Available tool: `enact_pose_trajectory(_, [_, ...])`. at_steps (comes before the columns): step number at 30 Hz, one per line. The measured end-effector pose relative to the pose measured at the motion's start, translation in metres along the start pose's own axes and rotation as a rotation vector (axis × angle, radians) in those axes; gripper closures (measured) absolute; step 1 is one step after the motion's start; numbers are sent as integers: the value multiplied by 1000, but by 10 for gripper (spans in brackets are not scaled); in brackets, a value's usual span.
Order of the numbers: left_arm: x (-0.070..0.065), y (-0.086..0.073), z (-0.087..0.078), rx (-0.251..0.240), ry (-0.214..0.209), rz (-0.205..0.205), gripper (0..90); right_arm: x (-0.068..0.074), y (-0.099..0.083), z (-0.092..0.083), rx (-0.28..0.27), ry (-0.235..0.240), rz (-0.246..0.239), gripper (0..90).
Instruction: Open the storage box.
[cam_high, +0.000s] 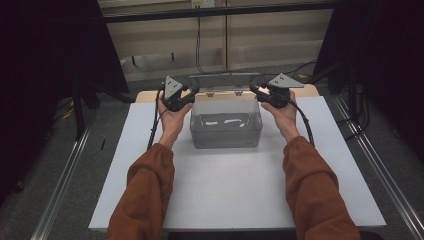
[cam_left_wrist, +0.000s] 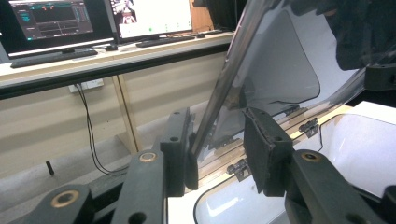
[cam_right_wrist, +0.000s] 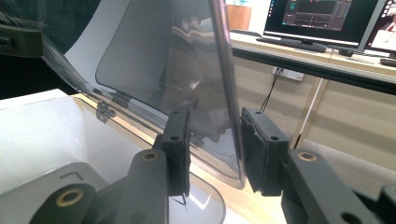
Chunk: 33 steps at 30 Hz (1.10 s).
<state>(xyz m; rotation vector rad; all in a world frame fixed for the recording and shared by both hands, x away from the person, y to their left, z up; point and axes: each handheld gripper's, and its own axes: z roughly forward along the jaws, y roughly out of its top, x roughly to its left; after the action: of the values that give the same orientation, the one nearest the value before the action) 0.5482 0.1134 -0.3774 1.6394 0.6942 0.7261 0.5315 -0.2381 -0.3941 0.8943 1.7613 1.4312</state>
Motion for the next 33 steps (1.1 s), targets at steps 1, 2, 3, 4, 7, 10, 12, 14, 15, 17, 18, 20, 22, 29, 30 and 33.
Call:
enact_pose_trajectory(1, [0,0,0,-1,0,1,625,-1,-1,1,-4,3,5,634])
enact_pose_trajectory(2, [0,1,1,-3,2,2,627,-2,-2,1,-6,3,5,636])
enact_pose_trajectory(3, [1,1,1,-2,1,-2,628,-3,-3,2,-5,6,12,639])
enact_pose_trajectory(4, [2,1,2,-1,2,-2,628,-4,-4,4,-3,9,12,644])
enact_pose_trajectory(7, [3,0,4,-5,2,-10,632,-5,-6,8,1,10,12,651])
enact_pose_trajectory(10, [6,-3,8,6,5,-23,636,-6,-6,9,0,7,18,654])
enact_pose_trajectory(12, [7,-4,9,13,4,-29,643,-7,-6,11,-2,2,13,658])
enact_pose_trajectory(14, [9,-8,12,18,4,-55,642,-9,-7,13,-8,7,32,659])
enact_pose_trajectory(15, [10,-9,13,28,3,-47,642,-9,-7,13,-4,5,34,659])
enact_pose_trajectory(17, [9,-10,14,29,2,-57,651,-10,-9,14,0,5,35,659])
enact_pose_trajectory(18, [10,-10,15,38,2,-48,651,-10,-9,14,0,5,35,659])
enact_pose_trajectory(20, [11,-11,19,51,5,-45,658,-11,-12,16,8,6,40,662])
enact_pose_trajectory(22, [12,-11,21,60,5,-40,657,-11,-15,17,15,7,48,678])
enact_pose_trajectory(29, [15,-13,26,71,-3,-85,656,-15,-18,19,13,8,63,703])
enact_pose_trajectory(30, [17,-17,28,85,-5,-89,654,-15,-18,20,16,7,64,707])
enact_pose_trajectory(33, [17,-19,31,78,-4,-124,654,-16,-17,21,19,8,63,714])
